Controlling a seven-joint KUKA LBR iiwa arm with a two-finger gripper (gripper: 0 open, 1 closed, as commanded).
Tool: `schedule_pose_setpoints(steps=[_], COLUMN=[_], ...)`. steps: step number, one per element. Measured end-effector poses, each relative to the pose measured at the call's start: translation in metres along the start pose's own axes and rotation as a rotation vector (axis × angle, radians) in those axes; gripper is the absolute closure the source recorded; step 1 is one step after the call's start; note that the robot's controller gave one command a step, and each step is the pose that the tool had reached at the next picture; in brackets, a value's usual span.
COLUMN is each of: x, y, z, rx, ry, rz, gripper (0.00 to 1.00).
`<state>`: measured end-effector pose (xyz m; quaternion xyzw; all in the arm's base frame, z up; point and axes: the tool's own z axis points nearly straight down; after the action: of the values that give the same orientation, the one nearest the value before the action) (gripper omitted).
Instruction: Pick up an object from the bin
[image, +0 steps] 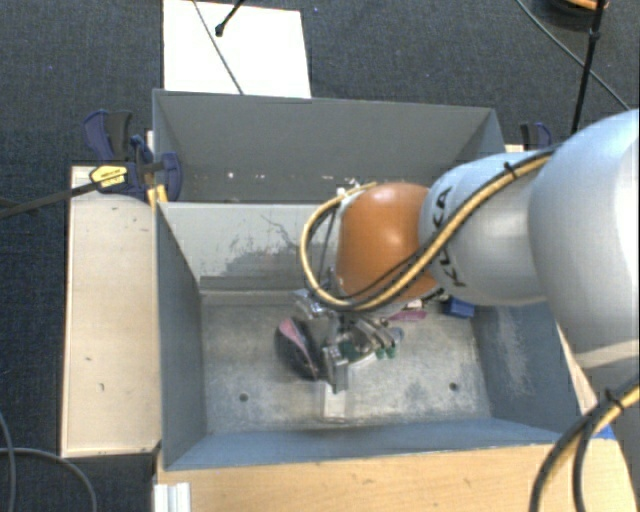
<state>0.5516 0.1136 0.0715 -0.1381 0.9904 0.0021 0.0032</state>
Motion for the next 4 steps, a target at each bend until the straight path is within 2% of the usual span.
schedule_pose_setpoints(steps=[1,2,3,4], x=[0.0023,0.0021,0.0022,0.0022], y=[-0.0012,-0.0013,-0.0012,-0.0012], z=[0.0011,0.0009,0.0010,0.0009], rx=[0.002,0.002,0.002,0.002], ry=[0.006,0.005,0.006,0.006], rz=[0.005,0.007,0.010,0.012], gripper=[1.00,0.00,1.00,0.00])
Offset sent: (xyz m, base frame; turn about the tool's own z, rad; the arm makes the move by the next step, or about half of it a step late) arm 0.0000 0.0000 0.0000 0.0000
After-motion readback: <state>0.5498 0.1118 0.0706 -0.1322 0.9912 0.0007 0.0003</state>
